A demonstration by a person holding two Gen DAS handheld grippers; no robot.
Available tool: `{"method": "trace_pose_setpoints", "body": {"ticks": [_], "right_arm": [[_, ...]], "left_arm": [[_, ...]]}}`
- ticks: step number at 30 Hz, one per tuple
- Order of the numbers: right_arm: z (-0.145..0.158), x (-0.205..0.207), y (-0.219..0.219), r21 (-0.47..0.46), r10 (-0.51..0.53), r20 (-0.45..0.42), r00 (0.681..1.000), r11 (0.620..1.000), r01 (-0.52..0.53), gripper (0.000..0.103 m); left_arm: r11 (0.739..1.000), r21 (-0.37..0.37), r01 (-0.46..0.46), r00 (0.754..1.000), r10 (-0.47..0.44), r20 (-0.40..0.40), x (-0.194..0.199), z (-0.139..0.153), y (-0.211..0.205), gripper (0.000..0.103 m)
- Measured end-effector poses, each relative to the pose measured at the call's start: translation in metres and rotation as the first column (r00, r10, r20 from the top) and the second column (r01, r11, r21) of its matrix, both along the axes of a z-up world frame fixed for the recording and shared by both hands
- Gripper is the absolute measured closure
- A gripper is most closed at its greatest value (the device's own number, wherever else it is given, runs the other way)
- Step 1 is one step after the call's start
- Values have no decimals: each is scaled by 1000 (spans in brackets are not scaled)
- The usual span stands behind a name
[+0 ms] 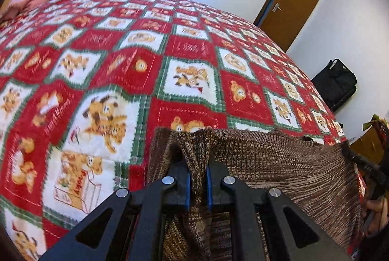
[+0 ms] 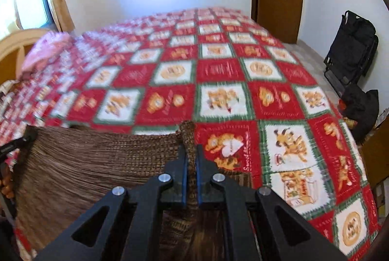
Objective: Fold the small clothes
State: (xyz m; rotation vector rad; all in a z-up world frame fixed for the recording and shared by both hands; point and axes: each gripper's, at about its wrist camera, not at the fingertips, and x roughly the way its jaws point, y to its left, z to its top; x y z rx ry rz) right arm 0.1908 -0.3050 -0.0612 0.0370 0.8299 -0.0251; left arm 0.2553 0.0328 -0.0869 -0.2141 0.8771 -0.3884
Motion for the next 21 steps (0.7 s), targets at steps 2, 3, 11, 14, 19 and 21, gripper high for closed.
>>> {"method": "trace_pose_setpoints", "body": {"ticks": [2, 3, 11, 14, 19, 21], "right_arm": [[-16, 8, -1, -7, 10, -46, 999, 1000, -10, 95], [-21, 10, -2, -13, 4, -55, 998, 1000, -5, 92], [16, -24, -41, 117, -99, 38, 994, 989, 94, 55], [43, -72, -51, 173, -74, 54, 996, 983, 64, 53], [36, -148, -29, 238, 24, 2, 1000, 971, -24, 53], [23, -169, -15, 249, 68, -17, 998, 967, -61, 53]], "left_arm": [[1000, 1, 1, 1000, -1, -4, 0, 2, 1, 90], [1000, 8, 6, 1000, -6, -7, 0, 2, 1, 88], [998, 56, -28, 1000, 28, 11, -18, 36, 25, 80], [994, 107, -14, 998, 8, 56, -44, 50, 31, 80], [992, 81, 95, 992, -102, 81, -108, 49, 19, 80], [991, 82, 106, 991, -112, 71, -121, 41, 12, 80]]}}
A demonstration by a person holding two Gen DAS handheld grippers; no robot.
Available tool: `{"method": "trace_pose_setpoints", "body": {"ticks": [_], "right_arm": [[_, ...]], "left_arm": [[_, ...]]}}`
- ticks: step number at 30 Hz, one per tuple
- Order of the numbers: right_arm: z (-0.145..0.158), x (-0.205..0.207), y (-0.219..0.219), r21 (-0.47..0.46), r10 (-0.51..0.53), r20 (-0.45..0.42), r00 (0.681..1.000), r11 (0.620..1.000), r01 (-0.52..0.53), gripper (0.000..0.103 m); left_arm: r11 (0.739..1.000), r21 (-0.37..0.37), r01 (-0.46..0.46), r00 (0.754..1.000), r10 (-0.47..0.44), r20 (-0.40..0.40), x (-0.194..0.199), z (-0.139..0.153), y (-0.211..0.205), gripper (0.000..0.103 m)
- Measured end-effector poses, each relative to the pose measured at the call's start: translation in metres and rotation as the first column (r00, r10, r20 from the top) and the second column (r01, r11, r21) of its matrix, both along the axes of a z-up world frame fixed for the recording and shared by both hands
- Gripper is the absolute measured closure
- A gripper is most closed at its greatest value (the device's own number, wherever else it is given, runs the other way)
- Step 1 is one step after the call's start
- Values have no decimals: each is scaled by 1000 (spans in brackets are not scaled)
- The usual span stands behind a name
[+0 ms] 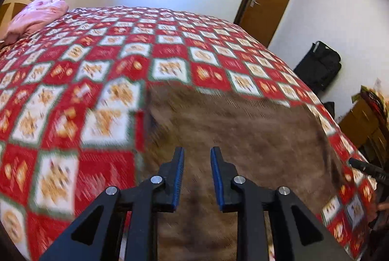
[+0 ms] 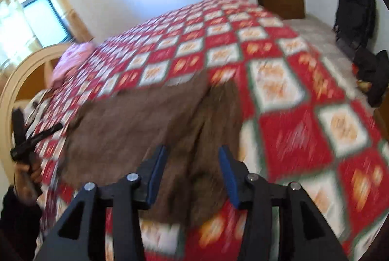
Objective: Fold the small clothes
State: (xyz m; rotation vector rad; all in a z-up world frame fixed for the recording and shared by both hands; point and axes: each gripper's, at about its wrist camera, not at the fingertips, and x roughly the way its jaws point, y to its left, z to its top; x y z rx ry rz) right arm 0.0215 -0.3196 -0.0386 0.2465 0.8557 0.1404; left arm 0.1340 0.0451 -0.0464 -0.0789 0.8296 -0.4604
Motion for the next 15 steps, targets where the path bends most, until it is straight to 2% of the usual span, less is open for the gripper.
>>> {"method": "trace_pose_setpoints", "body": {"ticks": [3, 5, 7, 8, 11, 13, 15], "right_arm": [[-22, -16, 21, -51, 51, -40, 998, 997, -53, 53], [-34, -19, 27, -99, 39, -64, 997, 994, -45, 54], [-44, -16, 32, -141, 42, -89, 995, 989, -54, 91], [-46, -17, 32, -157, 34, -99, 994, 986, -49, 91], [-40, -29, 21, -84, -2, -115, 993, 996, -8, 92], [-38, -41, 14, -106, -36, -129, 991, 994, 22, 98], [-47, -52, 4, -131, -86, -179, 980, 989, 63, 103]], "left_arm": [[1000, -5, -1, 999, 1, -54, -9, -21, -7, 80], [1000, 0, -13, 996, 13, -91, -10, -35, -10, 80], [1000, -16, -22, 996, 20, -91, -13, -41, -8, 80], [999, -31, -24, 996, 21, -88, -15, -41, -6, 80], [997, -75, -18, 994, 9, -113, -12, -44, 1, 80], [994, -110, -23, 991, 9, -130, -11, -46, 5, 80], [993, -118, -18, 992, 2, -130, -11, -47, 6, 80]]}}
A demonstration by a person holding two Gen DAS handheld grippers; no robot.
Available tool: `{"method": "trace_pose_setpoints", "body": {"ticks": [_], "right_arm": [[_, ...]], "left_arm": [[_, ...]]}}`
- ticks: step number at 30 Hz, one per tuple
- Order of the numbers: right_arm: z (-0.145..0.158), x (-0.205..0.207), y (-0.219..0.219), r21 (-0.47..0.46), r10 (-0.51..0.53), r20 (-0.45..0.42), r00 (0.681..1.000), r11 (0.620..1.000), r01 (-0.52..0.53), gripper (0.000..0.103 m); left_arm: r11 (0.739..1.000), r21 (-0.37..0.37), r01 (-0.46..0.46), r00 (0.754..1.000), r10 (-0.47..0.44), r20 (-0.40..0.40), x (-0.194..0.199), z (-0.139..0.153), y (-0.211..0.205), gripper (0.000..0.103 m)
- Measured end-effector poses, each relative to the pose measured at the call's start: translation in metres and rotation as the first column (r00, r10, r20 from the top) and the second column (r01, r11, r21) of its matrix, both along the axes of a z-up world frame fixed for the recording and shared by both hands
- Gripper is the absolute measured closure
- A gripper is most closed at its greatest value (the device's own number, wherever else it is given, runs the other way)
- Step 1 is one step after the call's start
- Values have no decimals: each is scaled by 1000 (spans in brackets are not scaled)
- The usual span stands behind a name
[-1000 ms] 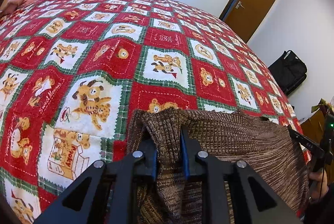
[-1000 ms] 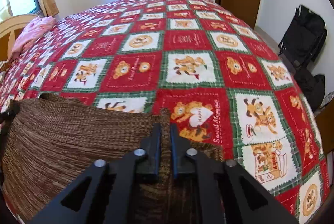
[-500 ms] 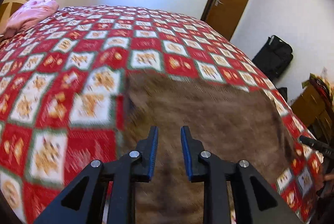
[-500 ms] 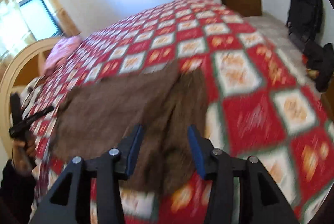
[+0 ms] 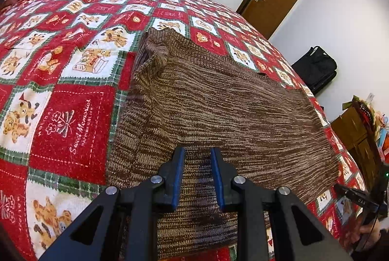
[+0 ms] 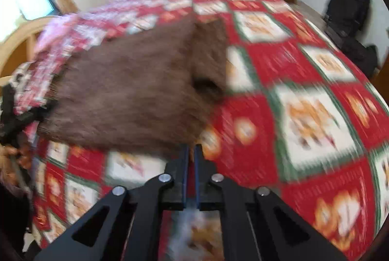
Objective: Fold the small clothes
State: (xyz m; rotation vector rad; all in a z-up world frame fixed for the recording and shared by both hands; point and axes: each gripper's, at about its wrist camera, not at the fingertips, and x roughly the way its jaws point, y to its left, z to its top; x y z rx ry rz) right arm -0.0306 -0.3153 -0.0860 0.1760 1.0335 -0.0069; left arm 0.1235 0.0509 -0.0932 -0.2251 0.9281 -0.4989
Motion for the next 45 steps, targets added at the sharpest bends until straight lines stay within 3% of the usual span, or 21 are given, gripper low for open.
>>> {"method": "trace_pose_setpoints", "body": {"ticks": [3, 4, 6, 8, 9, 10, 14, 15, 16, 17, 18, 23, 25, 29, 32, 35, 38, 41, 45], "right_arm": [[3, -11, -12, 64, -21, 22, 1000, 998, 19, 102], [12, -12, -11, 50, -19, 47, 999, 999, 16, 90], [34, -7, -7, 41, 2, 135, 991, 999, -7, 89], [50, 7, -6, 106, 0, 193, 981, 994, -21, 69], [56, 19, -5, 138, -5, 213, 977, 990, -25, 45], [60, 31, -2, 144, -5, 233, 972, 989, -29, 36], [46, 81, 24, 18, 26, 197, 980, 999, -30, 40], [33, 95, 29, -2, 27, 157, 987, 1000, -27, 53], [24, 101, 30, -4, 33, 125, 992, 999, -32, 77], [15, 104, 32, -6, 44, 96, 994, 999, -43, 89], [4, 108, 35, -29, 52, 60, 997, 998, -50, 95], [14, 81, 24, -88, -28, 119, 992, 995, 39, 97], [6, 76, 11, -132, -93, 88, 992, 986, 104, 103], [1, 71, -1, -99, -101, 92, 991, 989, 110, 103], [13, 72, 5, -125, -107, 110, 988, 985, 120, 101], [47, 62, 28, -215, -70, 260, 963, 968, 129, 96], [69, 66, 50, -216, -20, 342, 940, 971, 99, 91], [65, 89, 76, -219, 56, 333, 941, 976, 19, 74], [30, 118, 87, -233, 76, 247, 966, 972, -17, 75]], "left_arm": [[1000, 23, 9, 1000, -10, 30, -4, 0, -3, 80], [999, 41, 11, 999, -13, 48, -6, 0, -5, 80], [998, 70, 6, 997, -11, 76, -10, -1, -9, 80], [995, 96, 2, 995, -11, 95, -12, -1, -13, 78], [995, 98, 4, 995, -14, 97, -12, -1, -14, 73], [996, 92, 10, 995, -19, 96, -12, 0, -14, 70], [996, 78, 31, 994, -38, 98, -13, 1, -16, 56], [996, 80, 34, 994, -42, 105, -14, 1, -18, 53], [995, 89, 40, 992, -50, 115, -16, 1, -20, 52], [994, 101, 42, 991, -54, 122, -17, 1, -22, 50], [993, 113, 44, 990, -59, 130, -18, 1, -24, 49], [996, 80, 44, 991, -53, 124, -18, 3, -18, 47], [999, 35, 29, 995, -32, 97, -17, 4, -10, 47], [998, -55, -36, 999, 38, 33, -21, 10, 18, 47], [994, -73, -86, 994, 91, 59, -27, 23, 41, 47], [990, -42, -137, 984, 141, 107, -25, 35, 54, 47], [990, -28, -141, 982, 144, 119, -13, 38, 49, 47], [990, 18, -142, 983, 139, 123, -3, 34, 35, 47], [979, 95, -179, 984, 175, 44, 3, 9, 41, 47]]}}
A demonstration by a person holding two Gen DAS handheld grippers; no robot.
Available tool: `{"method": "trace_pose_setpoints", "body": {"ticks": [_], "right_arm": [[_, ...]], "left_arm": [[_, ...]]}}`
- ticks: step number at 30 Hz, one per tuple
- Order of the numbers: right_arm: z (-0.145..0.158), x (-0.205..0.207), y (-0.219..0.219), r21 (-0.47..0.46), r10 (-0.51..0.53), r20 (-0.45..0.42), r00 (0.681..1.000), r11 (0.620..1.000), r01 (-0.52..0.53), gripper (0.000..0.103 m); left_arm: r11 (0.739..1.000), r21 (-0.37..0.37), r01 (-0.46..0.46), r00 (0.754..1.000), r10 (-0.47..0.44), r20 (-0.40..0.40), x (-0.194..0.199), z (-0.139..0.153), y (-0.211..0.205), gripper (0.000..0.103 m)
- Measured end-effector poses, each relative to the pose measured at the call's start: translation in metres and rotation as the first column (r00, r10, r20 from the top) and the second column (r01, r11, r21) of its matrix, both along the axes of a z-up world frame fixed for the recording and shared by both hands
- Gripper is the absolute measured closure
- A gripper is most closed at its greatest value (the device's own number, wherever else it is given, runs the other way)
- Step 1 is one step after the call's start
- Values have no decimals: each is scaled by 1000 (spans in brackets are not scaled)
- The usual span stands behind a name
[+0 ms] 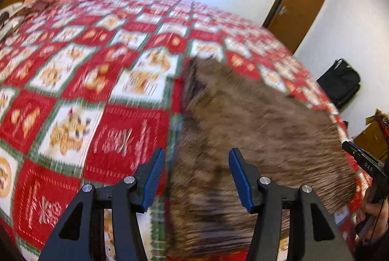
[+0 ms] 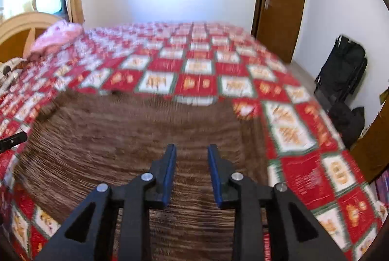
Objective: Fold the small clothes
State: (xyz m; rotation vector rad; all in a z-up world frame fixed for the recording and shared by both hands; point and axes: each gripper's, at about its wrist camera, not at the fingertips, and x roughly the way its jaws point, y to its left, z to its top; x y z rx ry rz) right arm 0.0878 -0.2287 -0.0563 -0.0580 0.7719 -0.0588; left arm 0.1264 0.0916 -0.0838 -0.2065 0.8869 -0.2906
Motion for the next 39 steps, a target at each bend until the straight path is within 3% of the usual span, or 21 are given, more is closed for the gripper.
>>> {"method": "trace_pose_setpoints", "body": {"ticks": [1, 3, 4, 6, 9, 12, 14, 17, 18, 19, 21, 25, 30, 36, 39], "right_arm": [[-9, 1, -6, 11, -16, -26, 1000, 1000, 16, 75], [-28, 6, -22, -19, -95, -86, 992, 995, 94, 75], [-38, 6, -37, -28, -153, -118, 981, 988, 150, 70], [-37, -3, -63, 104, -197, -109, 974, 972, 209, 67], [-17, -6, -50, -14, -283, -71, 956, 959, 283, 64], [12, -8, -7, 69, -121, 0, 993, 990, 121, 64], [20, -2, 30, 79, 1, 26, 1000, 997, -3, 64], [21, 19, 93, 134, 205, 10, 979, 970, -204, 63], [19, 30, 119, 163, 263, 1, 965, 952, -260, 58], [16, 36, 135, 180, 292, -9, 956, 941, -286, 49], [11, 55, 165, 219, 330, -31, 944, 923, -315, 43], [-4, 92, 214, 253, 356, -79, 931, 911, -327, 38], [-35, 110, 256, 117, 359, -148, 922, 932, -344, 38], [-63, 113, 286, -117, 378, -177, 909, 909, -400, 35], [-63, 116, 285, -122, 389, -190, 901, 902, -415, 35]], "left_arm": [[1000, -2, -4, 1000, 4, -24, 0, -7, 4, 47], [999, -42, 14, 1000, -14, 2, -7, -13, 14, 47], [999, -48, 19, 1000, -18, 6, -9, -13, 17, 47], [998, -60, 25, 1000, -25, 14, -13, -14, 22, 47], [994, -111, 1, 1000, -1, 5, -20, -10, 24, 47], [973, -228, 19, 999, -27, -32, -24, -12, 22, 47], [968, -250, 11, 999, -19, -29, -28, -15, 20, 47], [955, -295, -14, 1000, 8, -21, -33, -18, 24, 47], [948, -318, -20, 1000, 13, -25, -34, -19, 27, 47], [940, -341, -27, 999, 20, -26, -36, -20, 30, 47], [929, -370, -33, 999, 32, -10, -39, -23, 33, 47], [956, -294, -15, 998, 33, 57, -47, -21, 22, 47], [948, -318, -18, 996, 44, 73, -48, -23, 27, 47], [950, -312, -21, 996, 47, 77, -50, -25, 28, 54], [942, -337, -6, 996, 34, 79, -50, -25, 30, 54]]}}
